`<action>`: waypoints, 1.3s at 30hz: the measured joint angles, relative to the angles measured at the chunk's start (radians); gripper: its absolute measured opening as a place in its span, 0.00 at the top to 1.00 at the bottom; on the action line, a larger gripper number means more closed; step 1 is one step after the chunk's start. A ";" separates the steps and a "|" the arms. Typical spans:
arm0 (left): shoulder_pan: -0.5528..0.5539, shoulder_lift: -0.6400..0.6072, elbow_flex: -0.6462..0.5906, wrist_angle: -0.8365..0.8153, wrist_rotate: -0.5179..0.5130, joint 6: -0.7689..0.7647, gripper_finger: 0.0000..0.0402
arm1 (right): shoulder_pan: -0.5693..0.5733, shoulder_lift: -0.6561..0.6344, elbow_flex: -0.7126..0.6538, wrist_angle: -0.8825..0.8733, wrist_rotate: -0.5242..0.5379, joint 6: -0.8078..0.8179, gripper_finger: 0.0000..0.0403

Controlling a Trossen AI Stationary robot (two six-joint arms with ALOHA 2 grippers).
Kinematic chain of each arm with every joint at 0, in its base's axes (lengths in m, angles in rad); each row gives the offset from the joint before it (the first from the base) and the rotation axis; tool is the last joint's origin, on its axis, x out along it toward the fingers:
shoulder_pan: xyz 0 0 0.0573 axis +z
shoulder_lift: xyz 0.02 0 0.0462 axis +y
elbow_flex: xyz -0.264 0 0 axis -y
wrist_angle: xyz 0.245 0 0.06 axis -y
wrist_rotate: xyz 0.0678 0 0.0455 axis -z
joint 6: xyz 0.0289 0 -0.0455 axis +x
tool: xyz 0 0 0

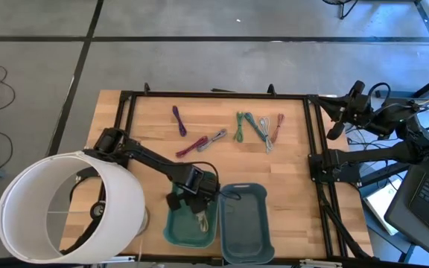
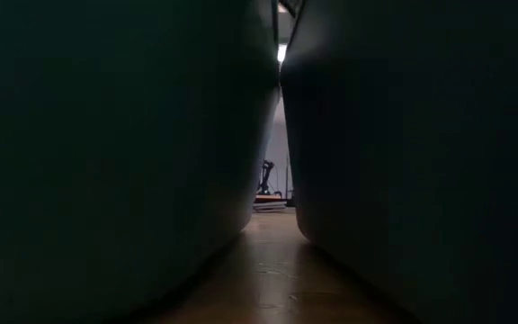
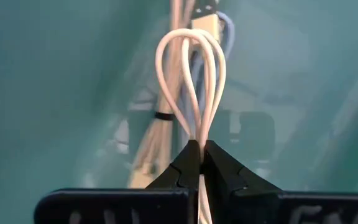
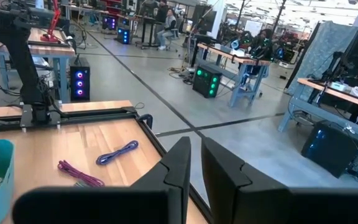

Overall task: Pick & Place USB Port
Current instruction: Put the white charger cable into the green bin, then put the light blue charger cable into the green bin

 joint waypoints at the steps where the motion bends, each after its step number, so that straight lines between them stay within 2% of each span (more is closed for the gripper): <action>1: 0.000 0.001 -0.002 -0.002 0.011 -0.015 0.98 | 0.000 0.000 0.000 0.000 0.000 0.000 0.89; 7: 0.000 -0.003 -0.001 0.044 0.038 -0.187 0.89 | 0.000 0.000 0.000 0.000 0.000 0.001 0.89; 14: 0.000 -0.004 -0.001 0.041 0.039 -0.231 0.74 | 0.000 0.000 0.000 0.000 0.000 0.003 0.89; 18: 0.000 -0.006 0.042 -0.085 0.019 -0.242 0.69 | 0.000 0.000 0.000 0.001 0.000 0.003 0.89; 23: 0.007 -0.066 0.144 -0.266 0.002 -0.292 0.70 | 0.000 0.000 0.000 0.000 0.000 0.004 0.89; 27: 0.017 -0.146 0.207 -0.285 -0.149 -0.272 0.73 | 0.000 0.000 0.000 0.001 0.003 0.036 0.89; 30: 0.034 -0.217 0.234 -0.210 -0.334 -0.276 0.76 | 0.000 0.000 0.000 0.001 0.003 0.057 0.89; 32: 0.067 -0.259 0.238 -0.118 -0.440 -0.352 0.78 | 0.000 0.000 0.000 0.001 0.003 0.057 0.89; 35: 0.149 -0.318 0.238 -0.009 -0.524 -0.528 0.80 | 0.000 0.000 0.000 0.018 0.003 0.071 0.89; 39: 0.280 -0.370 0.238 0.032 -0.672 -0.794 0.82 | 0.000 0.013 0.000 0.023 0.002 0.149 0.89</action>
